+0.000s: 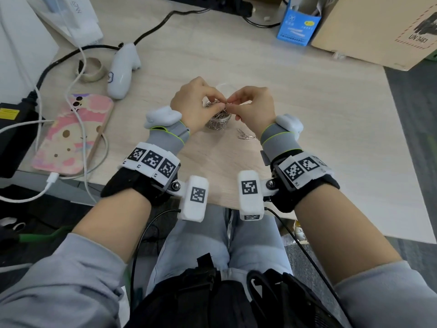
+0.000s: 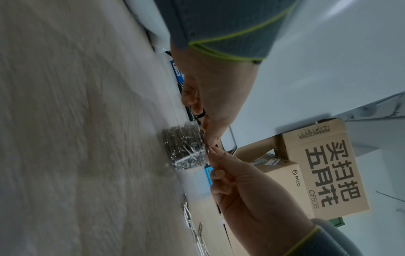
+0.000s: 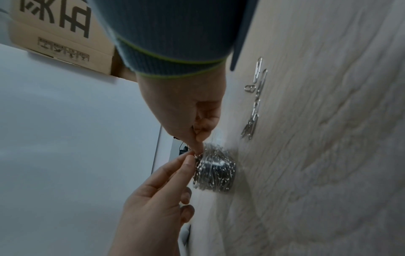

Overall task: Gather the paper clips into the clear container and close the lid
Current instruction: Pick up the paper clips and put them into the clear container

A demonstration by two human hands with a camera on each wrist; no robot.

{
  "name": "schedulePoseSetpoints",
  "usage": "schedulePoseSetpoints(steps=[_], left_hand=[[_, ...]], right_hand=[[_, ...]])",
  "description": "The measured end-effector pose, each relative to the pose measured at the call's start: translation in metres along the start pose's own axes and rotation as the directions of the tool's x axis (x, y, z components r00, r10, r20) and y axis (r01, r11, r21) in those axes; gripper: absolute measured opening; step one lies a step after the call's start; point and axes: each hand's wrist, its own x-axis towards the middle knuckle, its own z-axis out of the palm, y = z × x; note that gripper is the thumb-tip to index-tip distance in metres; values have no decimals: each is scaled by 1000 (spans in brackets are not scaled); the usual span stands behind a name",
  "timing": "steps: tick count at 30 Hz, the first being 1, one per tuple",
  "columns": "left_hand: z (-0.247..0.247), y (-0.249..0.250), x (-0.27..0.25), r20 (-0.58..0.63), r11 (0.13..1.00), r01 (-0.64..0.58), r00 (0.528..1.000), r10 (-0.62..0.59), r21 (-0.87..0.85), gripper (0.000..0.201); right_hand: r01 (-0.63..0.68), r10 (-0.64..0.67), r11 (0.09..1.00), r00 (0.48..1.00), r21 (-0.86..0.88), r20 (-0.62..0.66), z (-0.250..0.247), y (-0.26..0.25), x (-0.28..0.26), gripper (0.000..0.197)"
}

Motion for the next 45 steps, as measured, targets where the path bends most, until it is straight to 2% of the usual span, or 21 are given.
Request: schedulePoseSetpoints(steps=[2, 7, 10, 13, 17, 19, 21, 23, 26, 28, 30, 37, 40, 45], left_hand=[[-1, -1, 0, -19, 1000, 8, 1000, -8, 18, 15], [-3, -4, -2, -27, 999, 16, 1000, -15, 32, 14], [-3, -5, -3, -34, 1000, 13, 999, -12, 22, 13], [-3, -1, -2, -40, 999, -21, 999, 20, -31, 15], [-2, 12, 1, -30, 988, -106, 994, 103, -112, 13], [2, 23, -1, 35, 982, -143, 988, 148, -125, 13], [11, 37, -5, 156, 980, -135, 975, 157, -144, 14], [20, 47, -10, 280, 987, -137, 947, 156, -85, 19], [34, 54, -15, 411, 956, -191, 908, 86, 222, 28], [41, 54, -17, 436, 903, -213, 899, 32, 372, 27], [46, 55, -19, 427, 876, -203, 904, -4, 438, 24], [53, 47, -22, 348, 919, -129, 938, -10, 373, 16], [56, 51, -23, 354, 916, -117, 935, -29, 383, 16], [60, 55, -25, 382, 884, -161, 924, -21, 439, 11]], right_hand=[[23, -23, 1000, 1000, -10, -6, 0, -2, -1, 23], [53, -53, 998, 998, -31, -14, -2, -6, -9, 2], [41, -46, 998, 993, -47, -108, -5, -2, -9, 9], [-25, 15, 998, 984, -54, -176, -14, 11, -9, 12], [-90, 57, 986, 972, -138, -229, -34, 29, -16, 29], [-99, 52, 974, 972, -202, -230, -48, 35, -20, 39], [-106, 52, 960, 977, -260, -206, -61, 40, -25, 45], [-116, 75, 936, 988, -331, -134, -68, 44, -28, 42], [-66, 62, 888, 998, -455, -23, -71, 49, -35, 37], [-11, 21, 871, 1000, -491, 14, -71, 53, -39, 36], [18, -10, 880, 1000, -474, 20, -70, 55, -44, 30], [5, -16, 906, 1000, -424, -23, -56, 58, -52, 24], [-19, 5, 911, 999, -411, -35, -52, 54, -51, 18], [-59, 69, 872, 998, -485, 2, -49, 48, -47, 16]])
